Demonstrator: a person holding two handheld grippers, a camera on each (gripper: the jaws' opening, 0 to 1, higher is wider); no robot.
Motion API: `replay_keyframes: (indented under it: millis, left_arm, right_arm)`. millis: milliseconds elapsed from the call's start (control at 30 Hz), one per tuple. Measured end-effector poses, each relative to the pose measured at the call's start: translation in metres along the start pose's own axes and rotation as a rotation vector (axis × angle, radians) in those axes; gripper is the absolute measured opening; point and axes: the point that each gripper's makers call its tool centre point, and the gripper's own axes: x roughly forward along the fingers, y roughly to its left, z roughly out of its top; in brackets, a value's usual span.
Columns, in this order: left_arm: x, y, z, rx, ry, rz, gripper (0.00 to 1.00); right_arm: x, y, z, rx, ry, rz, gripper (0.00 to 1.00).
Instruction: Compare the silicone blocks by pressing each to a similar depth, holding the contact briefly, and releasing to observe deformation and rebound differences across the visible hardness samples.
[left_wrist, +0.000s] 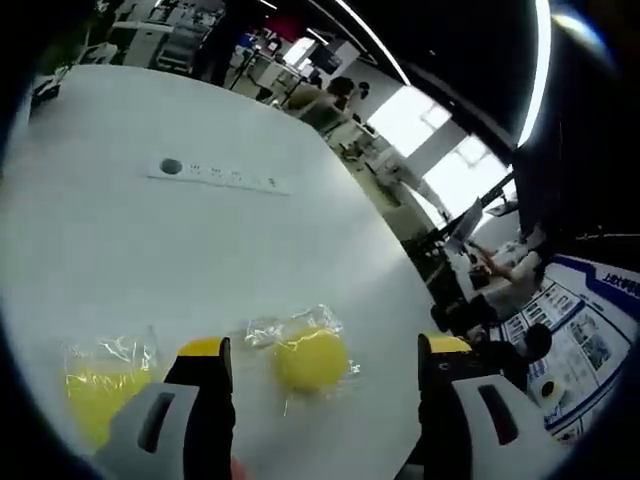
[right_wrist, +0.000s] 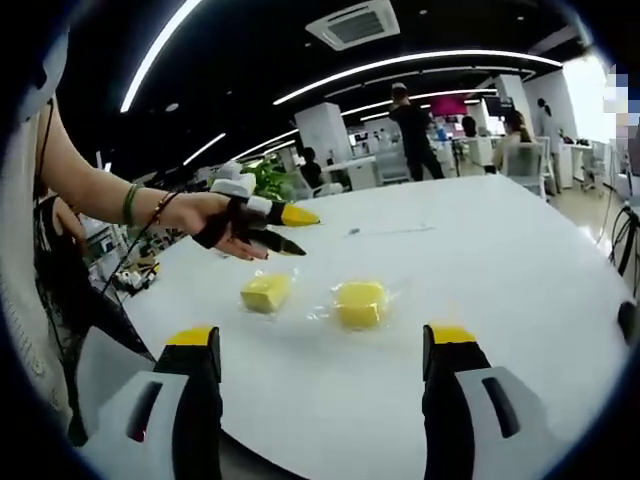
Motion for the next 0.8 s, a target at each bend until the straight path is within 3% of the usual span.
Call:
replay_keyframes:
  millis: [333, 500, 800]
  left_arm:
    - [0.044, 0.017, -0.029, -0.161, 0.033, -0.016, 0.74]
    - [0.056, 0.025, -0.033, -0.197, 0.020, -0.022, 0.72]
    - [0.070, 0.042, -0.028, -0.278, -0.072, -0.048, 0.60]
  right_arm:
    - [0.006, -0.012, 0.000, 0.015, 0.005, -0.033, 0.76]
    - [0.010, -0.017, -0.001, 0.022, 0.018, -0.033, 0.74]
    - [0.021, -0.021, -0.003, 0.025, 0.045, -0.033, 0.73]
